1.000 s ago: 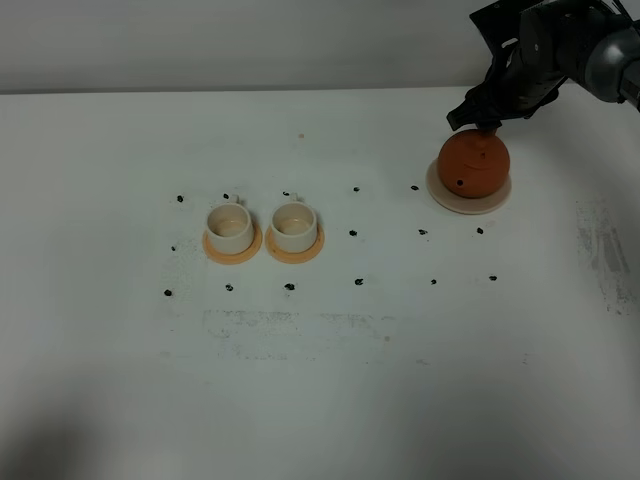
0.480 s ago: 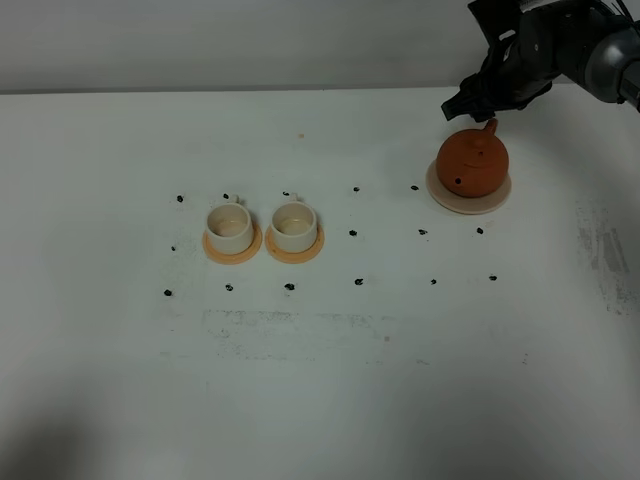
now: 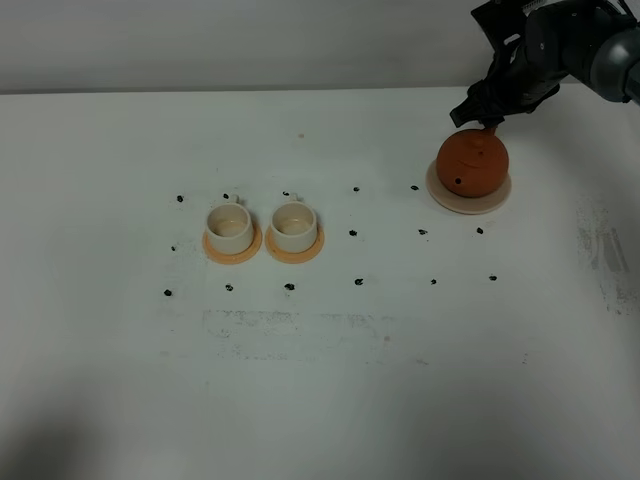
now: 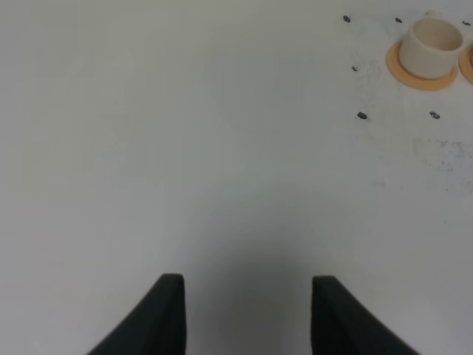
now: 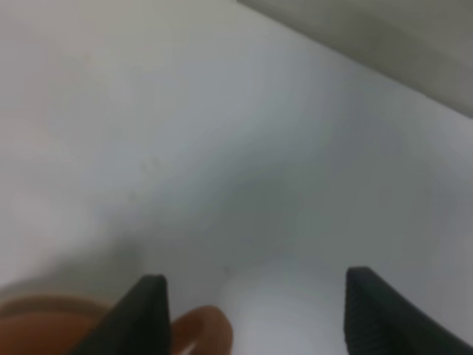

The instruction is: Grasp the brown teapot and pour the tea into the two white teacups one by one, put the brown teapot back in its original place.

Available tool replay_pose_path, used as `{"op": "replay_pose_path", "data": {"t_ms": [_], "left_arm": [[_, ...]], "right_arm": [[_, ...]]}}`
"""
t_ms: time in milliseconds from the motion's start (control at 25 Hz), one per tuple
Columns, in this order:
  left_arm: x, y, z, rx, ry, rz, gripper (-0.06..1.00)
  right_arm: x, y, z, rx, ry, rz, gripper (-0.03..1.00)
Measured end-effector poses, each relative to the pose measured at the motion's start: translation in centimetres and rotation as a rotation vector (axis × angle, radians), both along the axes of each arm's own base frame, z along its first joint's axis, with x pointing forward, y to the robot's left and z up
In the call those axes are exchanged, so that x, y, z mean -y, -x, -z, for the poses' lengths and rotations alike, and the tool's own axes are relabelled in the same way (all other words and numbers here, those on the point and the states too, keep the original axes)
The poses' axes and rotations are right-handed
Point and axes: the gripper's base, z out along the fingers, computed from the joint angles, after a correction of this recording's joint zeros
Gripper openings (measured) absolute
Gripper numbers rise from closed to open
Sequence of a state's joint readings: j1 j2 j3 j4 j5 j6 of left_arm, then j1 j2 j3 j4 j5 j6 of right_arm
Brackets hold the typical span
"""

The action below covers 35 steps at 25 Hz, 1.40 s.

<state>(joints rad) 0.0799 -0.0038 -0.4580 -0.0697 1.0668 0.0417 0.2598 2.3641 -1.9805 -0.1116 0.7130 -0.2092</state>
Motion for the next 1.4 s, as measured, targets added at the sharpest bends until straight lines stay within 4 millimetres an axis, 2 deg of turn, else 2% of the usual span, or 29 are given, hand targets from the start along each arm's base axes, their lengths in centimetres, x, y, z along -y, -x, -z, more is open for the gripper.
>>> {"op": "replay_pose_path", "data": {"t_ms": [760, 1400], "left_arm": [[0.00, 0.00, 0.00, 0.000, 0.000, 0.000, 0.43], [0.00, 0.00, 0.00, 0.000, 0.000, 0.000, 0.43]], "right_arm": [[0.62, 0.30, 0.21, -0.037, 0.102, -0.036, 0.52], [-0.32, 0.65, -0.01, -0.043, 0.137, -0.084, 0.52]]}}
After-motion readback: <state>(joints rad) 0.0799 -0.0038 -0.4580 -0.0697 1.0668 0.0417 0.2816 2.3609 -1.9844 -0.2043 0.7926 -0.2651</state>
